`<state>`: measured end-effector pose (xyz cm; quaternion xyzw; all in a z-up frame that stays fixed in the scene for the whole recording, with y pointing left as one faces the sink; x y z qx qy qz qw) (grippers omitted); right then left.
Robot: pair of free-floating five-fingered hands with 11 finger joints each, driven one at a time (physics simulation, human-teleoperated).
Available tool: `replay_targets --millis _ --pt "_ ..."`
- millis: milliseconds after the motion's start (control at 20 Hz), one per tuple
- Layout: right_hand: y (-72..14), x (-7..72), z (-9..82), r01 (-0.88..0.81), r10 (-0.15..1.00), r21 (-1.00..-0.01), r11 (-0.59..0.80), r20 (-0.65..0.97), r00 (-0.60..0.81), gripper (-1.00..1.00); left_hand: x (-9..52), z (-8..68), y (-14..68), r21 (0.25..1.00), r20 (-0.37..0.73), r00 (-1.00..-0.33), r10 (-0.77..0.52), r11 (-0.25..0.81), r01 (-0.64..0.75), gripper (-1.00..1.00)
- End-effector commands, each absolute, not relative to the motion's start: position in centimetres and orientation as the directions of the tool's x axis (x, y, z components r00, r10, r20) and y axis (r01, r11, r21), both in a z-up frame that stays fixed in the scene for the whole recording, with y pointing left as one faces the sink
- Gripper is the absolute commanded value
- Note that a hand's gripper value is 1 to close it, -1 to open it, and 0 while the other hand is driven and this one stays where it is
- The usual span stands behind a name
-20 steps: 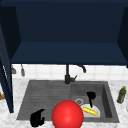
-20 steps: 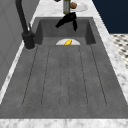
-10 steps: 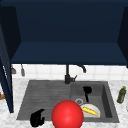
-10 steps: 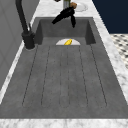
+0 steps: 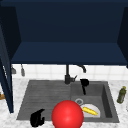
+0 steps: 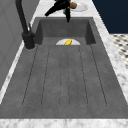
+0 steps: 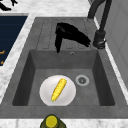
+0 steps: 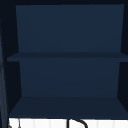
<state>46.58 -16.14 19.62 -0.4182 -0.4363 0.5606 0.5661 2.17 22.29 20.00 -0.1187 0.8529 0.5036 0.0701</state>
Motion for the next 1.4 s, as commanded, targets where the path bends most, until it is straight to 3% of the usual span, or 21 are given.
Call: replay_targets --millis 0,700,1000,1100,1350 --pt "-15.2 48.0 21.8 -0.219 0.999 -0.976 0.018 0.024 -0.027 -1.00 2.2 20.0 22.3 0.842 -0.239 -0.962 -0.132 0.465 -0.273 0.00" --pt "-14.4 54.6 21.4 -0.315 0.993 -0.945 0.091 0.111 -0.046 -1.00 2.2 20.0 22.3 0.842 -0.239 -0.962 -0.132 0.465 -0.273 0.00" --pt "-14.8 51.5 18.1 -0.199 0.988 -0.974 0.110 0.128 -0.083 -1.00 2.2 20.0 22.3 0.842 -0.239 -0.962 -0.132 0.465 -0.273 0.00" --pt "-14.4 52.8 17.9 -0.139 0.985 -0.987 0.079 0.099 -0.144 -1.00 2.2 20.0 22.3 0.842 -0.239 -0.962 -0.132 0.465 -0.273 0.00" --pt "-14.1 54.8 18.4 -0.098 0.984 -0.990 0.100 0.113 -0.138 -1.00 2.2 20.0 22.3 0.842 -0.239 -0.962 -0.132 0.465 -0.273 0.00"
